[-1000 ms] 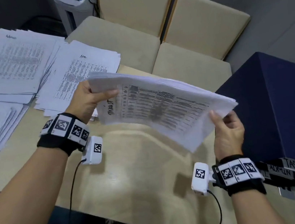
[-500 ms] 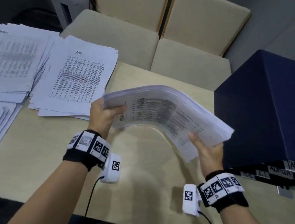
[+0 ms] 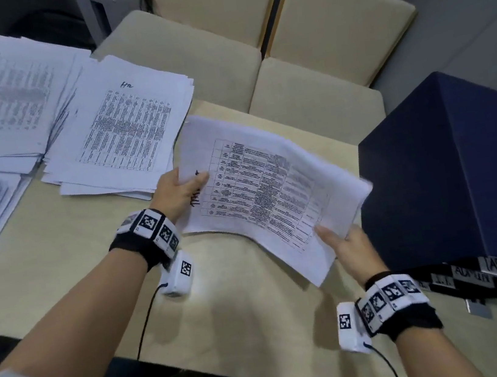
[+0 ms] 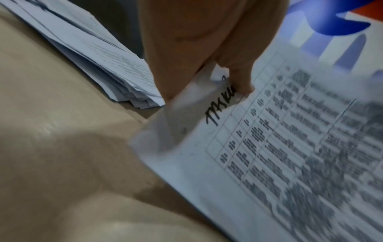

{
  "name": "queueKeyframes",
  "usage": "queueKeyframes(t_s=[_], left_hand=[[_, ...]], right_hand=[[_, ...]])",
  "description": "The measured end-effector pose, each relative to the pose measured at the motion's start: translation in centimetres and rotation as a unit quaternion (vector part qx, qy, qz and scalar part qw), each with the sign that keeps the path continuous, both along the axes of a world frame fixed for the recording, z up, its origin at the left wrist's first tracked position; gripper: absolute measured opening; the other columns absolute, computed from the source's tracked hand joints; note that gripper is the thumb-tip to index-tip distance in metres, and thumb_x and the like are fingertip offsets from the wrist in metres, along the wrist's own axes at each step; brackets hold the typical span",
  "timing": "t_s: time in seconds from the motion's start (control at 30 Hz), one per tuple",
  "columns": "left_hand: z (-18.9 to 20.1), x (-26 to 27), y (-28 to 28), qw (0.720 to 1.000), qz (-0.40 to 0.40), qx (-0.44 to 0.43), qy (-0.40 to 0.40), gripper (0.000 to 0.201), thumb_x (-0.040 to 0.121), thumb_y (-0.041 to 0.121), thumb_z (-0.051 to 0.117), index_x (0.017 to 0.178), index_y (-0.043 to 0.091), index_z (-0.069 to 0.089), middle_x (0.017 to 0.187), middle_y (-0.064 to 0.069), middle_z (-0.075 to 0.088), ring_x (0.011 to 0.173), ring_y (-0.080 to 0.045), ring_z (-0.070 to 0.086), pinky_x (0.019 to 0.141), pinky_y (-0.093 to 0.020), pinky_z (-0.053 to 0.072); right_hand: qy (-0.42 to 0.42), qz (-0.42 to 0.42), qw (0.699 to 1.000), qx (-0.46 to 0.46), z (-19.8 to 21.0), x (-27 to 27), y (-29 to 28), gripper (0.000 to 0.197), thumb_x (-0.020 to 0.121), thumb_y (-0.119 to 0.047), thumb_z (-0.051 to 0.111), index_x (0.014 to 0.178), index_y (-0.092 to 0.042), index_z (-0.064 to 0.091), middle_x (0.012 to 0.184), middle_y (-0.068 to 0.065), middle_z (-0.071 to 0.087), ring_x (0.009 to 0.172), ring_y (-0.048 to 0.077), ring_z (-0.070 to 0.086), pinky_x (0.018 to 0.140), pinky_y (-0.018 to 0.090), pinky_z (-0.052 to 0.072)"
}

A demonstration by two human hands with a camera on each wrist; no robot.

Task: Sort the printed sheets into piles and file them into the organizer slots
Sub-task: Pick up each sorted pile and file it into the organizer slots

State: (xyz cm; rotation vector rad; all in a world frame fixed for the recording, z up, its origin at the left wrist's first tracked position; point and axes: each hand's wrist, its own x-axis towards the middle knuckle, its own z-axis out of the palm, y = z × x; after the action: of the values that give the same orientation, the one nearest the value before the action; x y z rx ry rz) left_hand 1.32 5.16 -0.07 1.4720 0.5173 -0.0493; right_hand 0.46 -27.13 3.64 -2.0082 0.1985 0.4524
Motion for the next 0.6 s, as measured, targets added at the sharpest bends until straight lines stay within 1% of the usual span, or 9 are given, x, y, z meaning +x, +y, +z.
queueKeyframes(t_s=[0.03, 0.1, 0.13, 0.17, 0.23, 0.3, 0.4, 0.5, 0.6], left_hand=[[0.4, 0.1, 0.2, 1.0, -0.003, -0.003, 0.005, 0.035, 0.086, 0.032, 0.071, 0.111, 0.008, 0.067, 0.092, -0.001, 0.074, 0.082, -0.014, 0.072, 0.074, -0.033, 0.058], [0.7, 0.3, 0.6, 0.999, -0.019, -0.013, 0.022, 0.027, 0.087, 0.035, 0.069, 0.105, 0.015, 0.067, 0.086, 0.003, 0.076, 0.079, -0.016, 0.073, 0.068, -0.032, 0.056], [0.9, 0.2, 0.6, 0.998, -0.022, -0.047, 0.03, 0.033, 0.086, 0.039, 0.07, 0.109, 0.016, 0.065, 0.088, 0.004, 0.076, 0.08, -0.016, 0.073, 0.071, -0.033, 0.056], [1.1, 0.2, 0.4, 0.995, -0.014, -0.087, 0.037, 0.05, 0.082, 0.045, 0.072, 0.121, 0.016, 0.061, 0.098, 0.003, 0.076, 0.089, -0.019, 0.073, 0.08, -0.039, 0.056], [1.0, -0.1, -0.3, 0.991, -0.011, -0.118, 0.059, 0.079, 0.073, 0.058, 0.076, 0.139, 0.024, 0.047, 0.122, 0.001, 0.068, 0.108, -0.024, 0.066, 0.098, -0.051, 0.047], [0.4, -0.7, -1.8, 0.987, -0.053, -0.138, 0.06, 0.066, 0.081, 0.051, 0.072, 0.137, 0.023, 0.05, 0.126, -0.003, 0.066, 0.112, -0.028, 0.064, 0.102, -0.056, 0.042], [0.3, -2.1, -4.6, 0.986, -0.061, -0.144, 0.062, 0.044, 0.087, 0.036, 0.069, 0.125, 0.016, 0.062, 0.115, -0.012, 0.071, 0.105, -0.035, 0.068, 0.097, -0.061, 0.046], [0.8, -3.8, -8.1, 0.986, -0.044, -0.153, 0.039, 0.041, 0.09, 0.03, 0.068, 0.126, 0.012, 0.06, 0.114, -0.013, 0.071, 0.104, -0.035, 0.068, 0.093, -0.058, 0.049], [1.3, -6.0, -11.3, 0.985, -0.045, -0.165, 0.029, 0.045, 0.086, 0.035, 0.071, 0.124, 0.012, 0.061, 0.114, -0.014, 0.071, 0.103, -0.035, 0.069, 0.092, -0.056, 0.05]], right_hand=[[0.008, 0.002, 0.999, 0.031, 1.2, -0.1, -0.2, 0.019, 0.095, -0.024, 0.063, 0.112, -0.016, 0.067, 0.103, -0.006, 0.075, 0.101, 0.012, 0.07, 0.087, 0.028, 0.055], [0.024, -0.008, 0.993, 0.118, 3.6, -0.9, -0.8, 0.025, 0.09, -0.022, 0.064, 0.113, -0.014, 0.067, 0.108, -0.001, 0.075, 0.101, 0.015, 0.071, 0.085, 0.03, 0.057], [0.027, -0.011, 0.988, 0.149, 4.5, -1.3, -1.2, 0.029, 0.086, -0.023, 0.065, 0.113, -0.013, 0.067, 0.11, 0.002, 0.075, 0.102, 0.018, 0.071, 0.086, 0.033, 0.057], [0.028, -0.009, 0.986, 0.165, 5.2, -1.8, -1.5, 0.032, 0.083, -0.024, 0.066, 0.113, -0.013, 0.067, 0.111, 0.004, 0.074, 0.104, 0.021, 0.071, 0.089, 0.036, 0.057], [0.025, -0.011, 0.984, 0.175, 5.7, -2.7, -2.1, 0.03, 0.084, -0.02, 0.065, 0.114, -0.015, 0.066, 0.113, 0.004, 0.074, 0.105, 0.022, 0.07, 0.09, 0.038, 0.057], [0.021, -0.013, 0.986, 0.164, 5.8, -3.6, -2.9, 0.027, 0.091, -0.017, 0.062, 0.118, -0.017, 0.065, 0.118, 0.005, 0.072, 0.107, 0.022, 0.07, 0.093, 0.041, 0.055], [-0.002, 0.009, 0.994, 0.111, 5.9, -4.9, -5.1, 0.032, 0.095, -0.027, 0.061, 0.125, -0.016, 0.065, 0.121, 0.001, 0.071, 0.111, 0.02, 0.068, 0.1, 0.046, 0.051], [-0.021, 0.033, 0.996, 0.085, 6.8, -7.0, -8.0, 0.037, 0.091, -0.032, 0.065, 0.125, -0.017, 0.065, 0.118, -0.004, 0.072, 0.11, 0.014, 0.068, 0.1, 0.04, 0.051], [-0.017, 0.039, 0.993, 0.114, 7.4, -8.9, -11.1, 0.039, 0.085, -0.029, 0.069, 0.122, -0.017, 0.065, 0.116, -0.003, 0.073, 0.108, 0.015, 0.069, 0.097, 0.037, 0.052]])
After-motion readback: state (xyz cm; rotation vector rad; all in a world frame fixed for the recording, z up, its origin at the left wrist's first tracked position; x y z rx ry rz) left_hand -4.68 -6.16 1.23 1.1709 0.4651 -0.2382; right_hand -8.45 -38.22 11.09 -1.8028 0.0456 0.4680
